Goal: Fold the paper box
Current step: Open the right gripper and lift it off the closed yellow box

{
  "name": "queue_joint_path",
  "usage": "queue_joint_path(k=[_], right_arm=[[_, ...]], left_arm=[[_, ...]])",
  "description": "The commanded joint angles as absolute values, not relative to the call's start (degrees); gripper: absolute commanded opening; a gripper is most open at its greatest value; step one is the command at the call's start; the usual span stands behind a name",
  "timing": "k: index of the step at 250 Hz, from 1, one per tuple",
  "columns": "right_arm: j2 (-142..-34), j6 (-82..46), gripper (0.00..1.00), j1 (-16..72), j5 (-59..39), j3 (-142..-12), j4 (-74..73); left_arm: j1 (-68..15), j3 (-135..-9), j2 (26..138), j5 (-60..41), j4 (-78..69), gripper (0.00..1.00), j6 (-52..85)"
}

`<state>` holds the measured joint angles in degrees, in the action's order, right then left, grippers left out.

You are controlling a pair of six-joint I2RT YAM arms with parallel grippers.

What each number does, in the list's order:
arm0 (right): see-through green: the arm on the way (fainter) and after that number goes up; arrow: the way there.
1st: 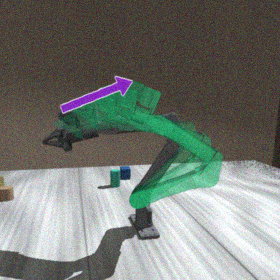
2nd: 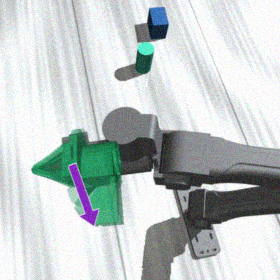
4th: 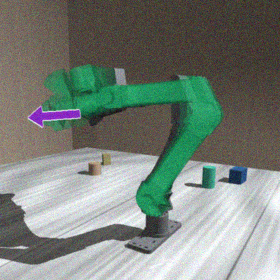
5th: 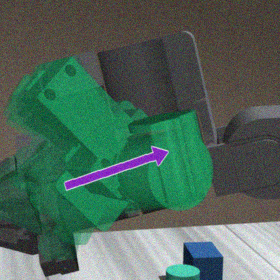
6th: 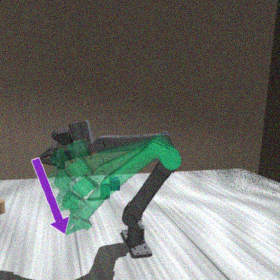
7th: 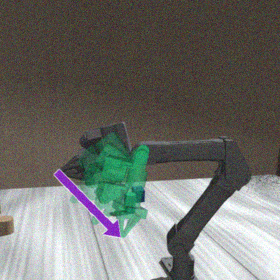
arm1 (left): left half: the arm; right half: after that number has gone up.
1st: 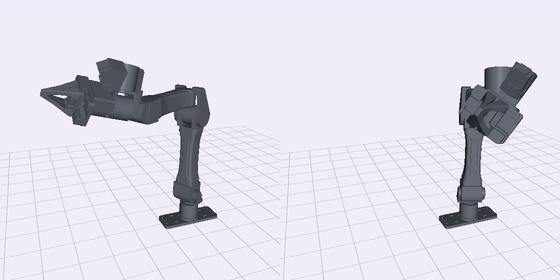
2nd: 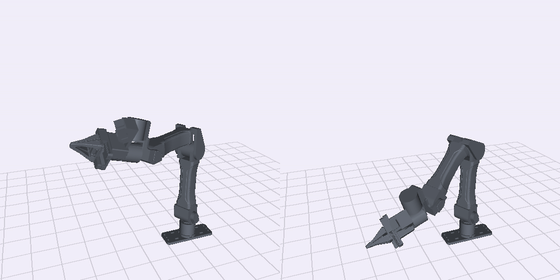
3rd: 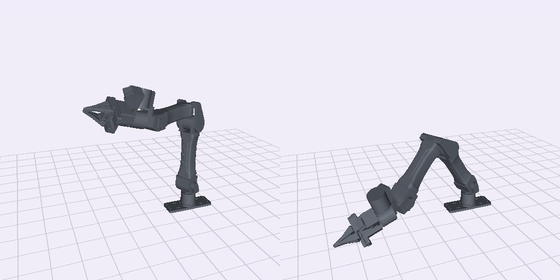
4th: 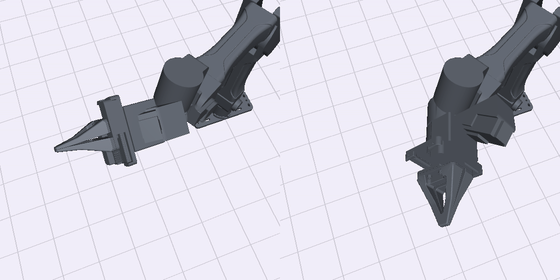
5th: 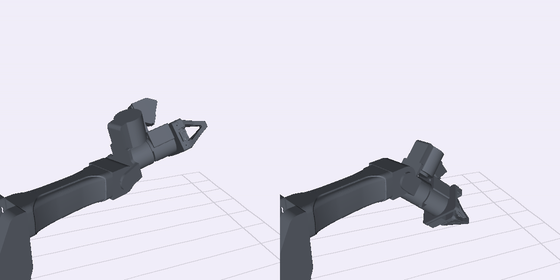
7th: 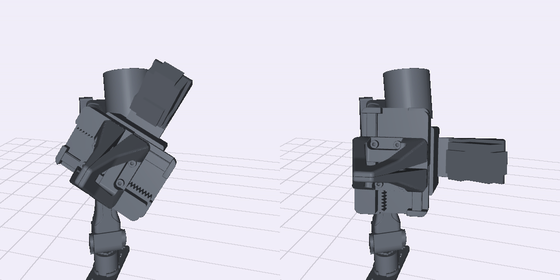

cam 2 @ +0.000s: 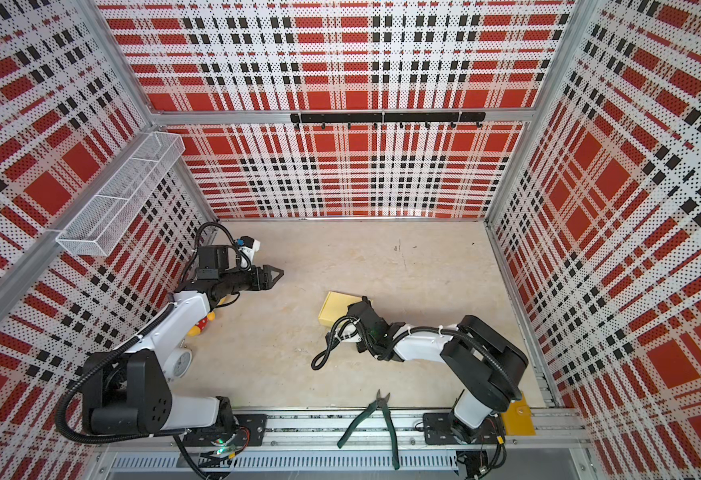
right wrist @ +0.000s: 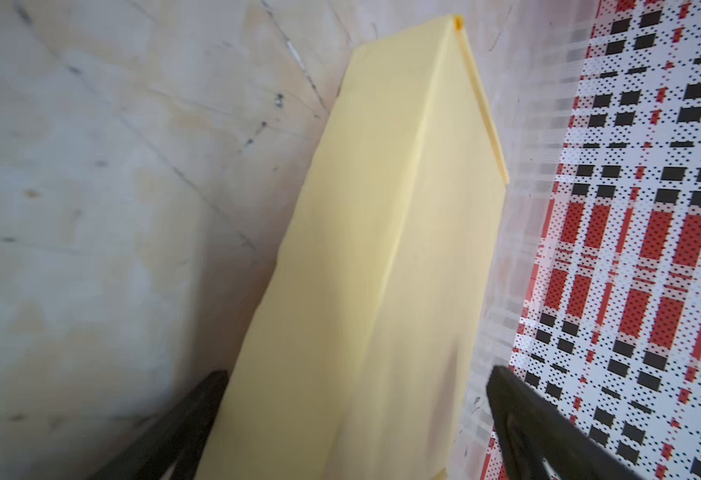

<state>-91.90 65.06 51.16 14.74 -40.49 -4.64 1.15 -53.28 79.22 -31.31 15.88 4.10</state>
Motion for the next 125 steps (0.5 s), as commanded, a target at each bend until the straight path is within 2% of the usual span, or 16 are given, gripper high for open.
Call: queue_joint_path(k=[1,48,125], right_arm=[[-91.05,63.41,1.0,49.56,11.51,-40.82,3.46],[-94.33,59.8,1.0,42.3,2.73,-52.35,19.07],[-93.17,57.53,1.0,42.1,1.07,-52.47,22.3]], left_arm=[[1.67,-52.78,78.01,-30.42,15.32,0.76,3.6],[1.68,-52.83,78.29,-30.27,15.37,0.76,3.62],[1.64,-52.96,78.56,-29.77,15.55,0.78,2.75]])
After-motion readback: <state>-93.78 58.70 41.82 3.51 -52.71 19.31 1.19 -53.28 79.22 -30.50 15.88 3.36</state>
